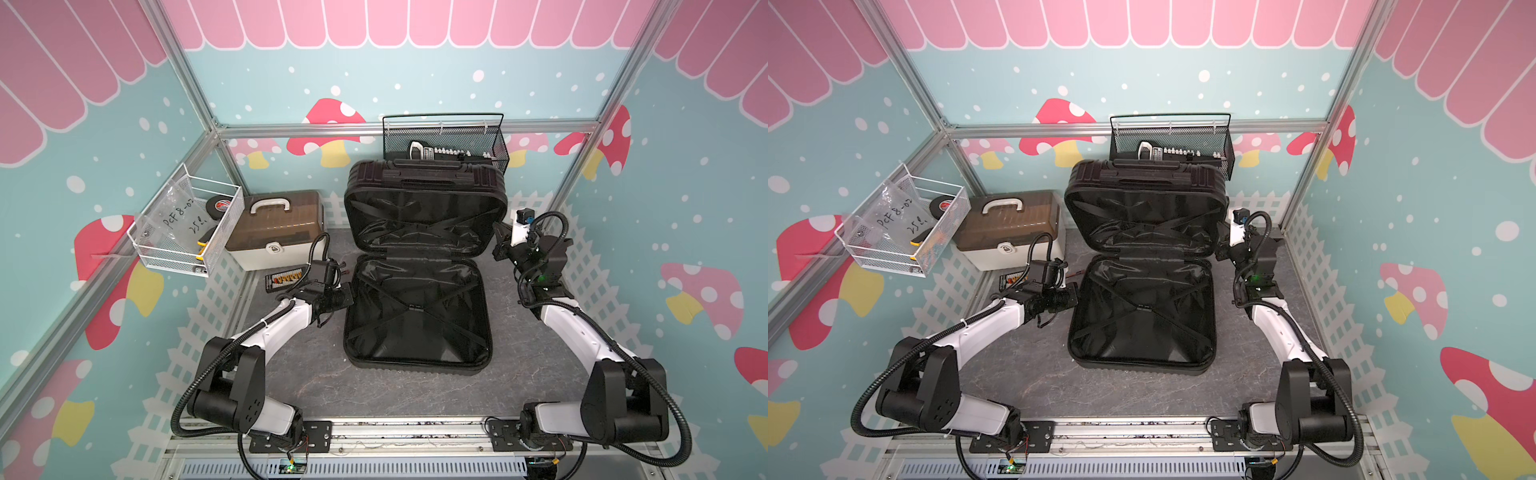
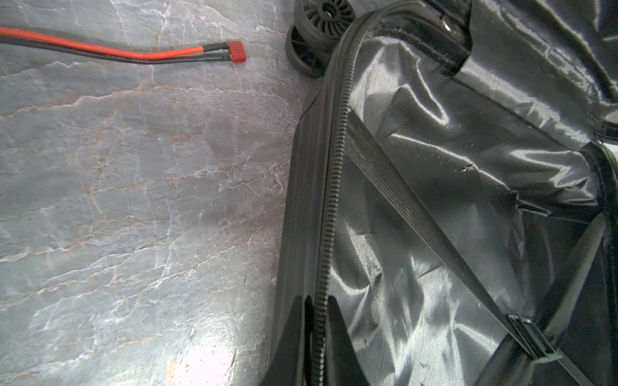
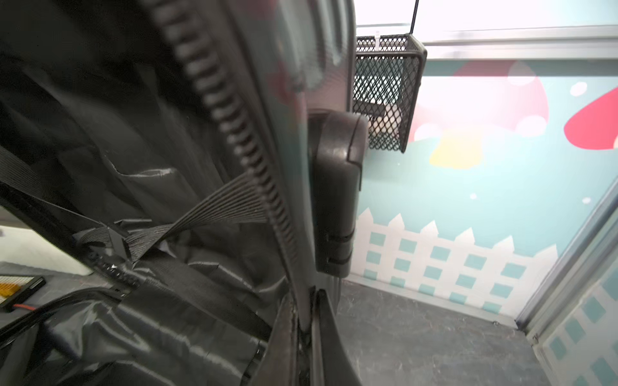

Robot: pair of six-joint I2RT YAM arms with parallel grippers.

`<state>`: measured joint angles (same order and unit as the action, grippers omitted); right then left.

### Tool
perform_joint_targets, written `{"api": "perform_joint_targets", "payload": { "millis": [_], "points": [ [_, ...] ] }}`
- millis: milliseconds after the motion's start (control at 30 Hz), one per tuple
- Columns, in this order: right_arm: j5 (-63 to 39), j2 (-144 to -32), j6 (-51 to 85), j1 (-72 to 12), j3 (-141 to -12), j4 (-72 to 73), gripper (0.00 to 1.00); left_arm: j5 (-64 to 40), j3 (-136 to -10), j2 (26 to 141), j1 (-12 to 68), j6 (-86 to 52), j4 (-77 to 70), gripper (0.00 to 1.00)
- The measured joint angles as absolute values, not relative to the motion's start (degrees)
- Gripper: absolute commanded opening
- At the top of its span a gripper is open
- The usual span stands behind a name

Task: Close the suitcase zippers
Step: Close the suitcase at the center of the board.

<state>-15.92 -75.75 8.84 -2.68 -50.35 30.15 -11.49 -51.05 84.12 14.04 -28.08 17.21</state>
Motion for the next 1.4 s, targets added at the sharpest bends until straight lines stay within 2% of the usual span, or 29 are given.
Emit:
{"api": "perform_joint_targets", "payload": {
  "millis": [200, 433, 600, 733, 833, 967, 1200, 1400],
  "points": [
    [-16.0, -67.0, 10.9, -2.7, -41.1, 29.8, 0.08, -11.4, -51.0, 84.1, 14.1, -27.9, 17.4, 0.00],
    [-15.7, -57.9, 14.1, -3.0, -32.0, 25.2, 0.18, -11.6, -51.5, 84.0, 14.5, -27.4, 18.0, 0.04],
    [-13.7, -50.8, 15.3, -3.1, -26.5, 17.3, 0.34, -11.4, -52.7, 84.0, 14.8, -27.0, 19.8, 0.08],
    [-10.6, -43.9, 16.1, -3.0, -23.5, 11.8, 0.53, -10.5, -54.4, 84.3, 14.9, -26.3, 21.1, 0.19],
    [-7.8, -39.0, 16.1, -3.0, -22.1, 9.2, 0.61, -8.1, -57.1, 84.3, 14.6, -25.7, 21.6, 0.29],
    [-3.8, -34.6, 16.3, -3.1, -21.0, 4.7, 0.64, -3.0, -62.0, 84.2, 14.3, -24.8, 22.6, 0.41],
    [4.4, -33.2, 17.6, -3.1, -21.1, -6.1, 0.65, 5.2, -65.0, 80.9, 14.3, -24.6, 26.2, 0.46],
    [11.5, -38.0, 20.4, -3.1, -24.6, -16.5, 0.65, 8.5, -65.0, 74.0, 14.3, -24.2, 29.2, 0.48]
  ]
}}
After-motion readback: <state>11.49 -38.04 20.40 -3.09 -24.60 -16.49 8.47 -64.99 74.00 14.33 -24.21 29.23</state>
